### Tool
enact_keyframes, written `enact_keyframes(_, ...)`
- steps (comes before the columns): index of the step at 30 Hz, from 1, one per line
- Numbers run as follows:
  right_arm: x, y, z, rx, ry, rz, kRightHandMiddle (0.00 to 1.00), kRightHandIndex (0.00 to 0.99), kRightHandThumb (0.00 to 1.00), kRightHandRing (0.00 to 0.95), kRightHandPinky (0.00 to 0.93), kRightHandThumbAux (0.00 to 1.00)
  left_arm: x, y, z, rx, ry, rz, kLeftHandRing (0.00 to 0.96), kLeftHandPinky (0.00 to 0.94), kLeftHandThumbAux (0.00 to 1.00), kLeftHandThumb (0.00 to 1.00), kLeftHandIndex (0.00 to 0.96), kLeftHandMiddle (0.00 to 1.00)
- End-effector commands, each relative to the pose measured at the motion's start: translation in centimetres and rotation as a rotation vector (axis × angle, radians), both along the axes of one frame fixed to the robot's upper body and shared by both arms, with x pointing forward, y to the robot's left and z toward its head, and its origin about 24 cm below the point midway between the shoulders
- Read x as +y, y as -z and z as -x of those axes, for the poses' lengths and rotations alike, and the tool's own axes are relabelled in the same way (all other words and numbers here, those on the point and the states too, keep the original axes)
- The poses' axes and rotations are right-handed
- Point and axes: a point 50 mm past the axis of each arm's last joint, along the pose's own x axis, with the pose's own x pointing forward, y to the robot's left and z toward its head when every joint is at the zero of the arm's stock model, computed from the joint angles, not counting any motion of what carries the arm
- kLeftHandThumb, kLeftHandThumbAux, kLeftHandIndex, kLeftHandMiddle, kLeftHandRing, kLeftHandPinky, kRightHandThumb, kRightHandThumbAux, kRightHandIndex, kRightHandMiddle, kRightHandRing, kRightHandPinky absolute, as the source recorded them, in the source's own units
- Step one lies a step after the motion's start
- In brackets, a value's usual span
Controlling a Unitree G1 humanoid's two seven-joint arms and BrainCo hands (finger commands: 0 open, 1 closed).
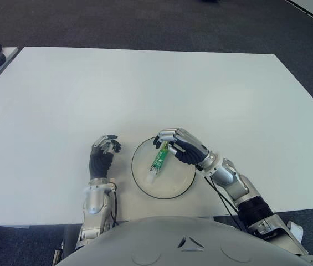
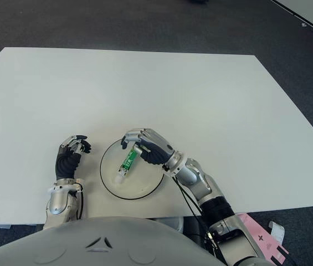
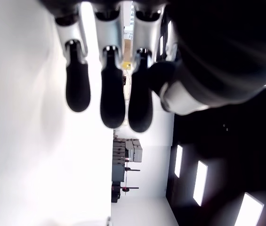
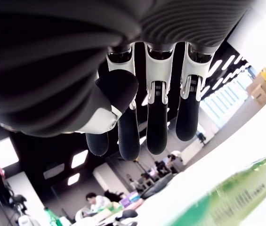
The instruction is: Put the toothpaste on the table into the plate.
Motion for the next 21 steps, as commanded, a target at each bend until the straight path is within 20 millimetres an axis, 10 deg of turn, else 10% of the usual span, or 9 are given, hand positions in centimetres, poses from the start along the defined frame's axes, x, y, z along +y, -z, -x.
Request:
enact_keyframes(1, -0.1, 0.9, 0.4, 0.016, -0.041, 0.043, 0.421, 0.423, 1.0, 0.468, 0.519, 0.667, -0.4, 1.3, 0.4, 0.086, -0.015, 0.027, 0.573, 0.547, 0.718, 0.701, 0.431, 0.582)
enact_keyframes(21, 0.2, 2.6, 0.9, 0.11, -0.083, 0.139, 0.414, 0.447, 1.0, 0.456, 0.504, 0.668, -0.5, 1.4, 0.4, 0.073, -0.007, 0.036, 0.565, 0.541, 0.719, 0.7, 0.43, 0.575)
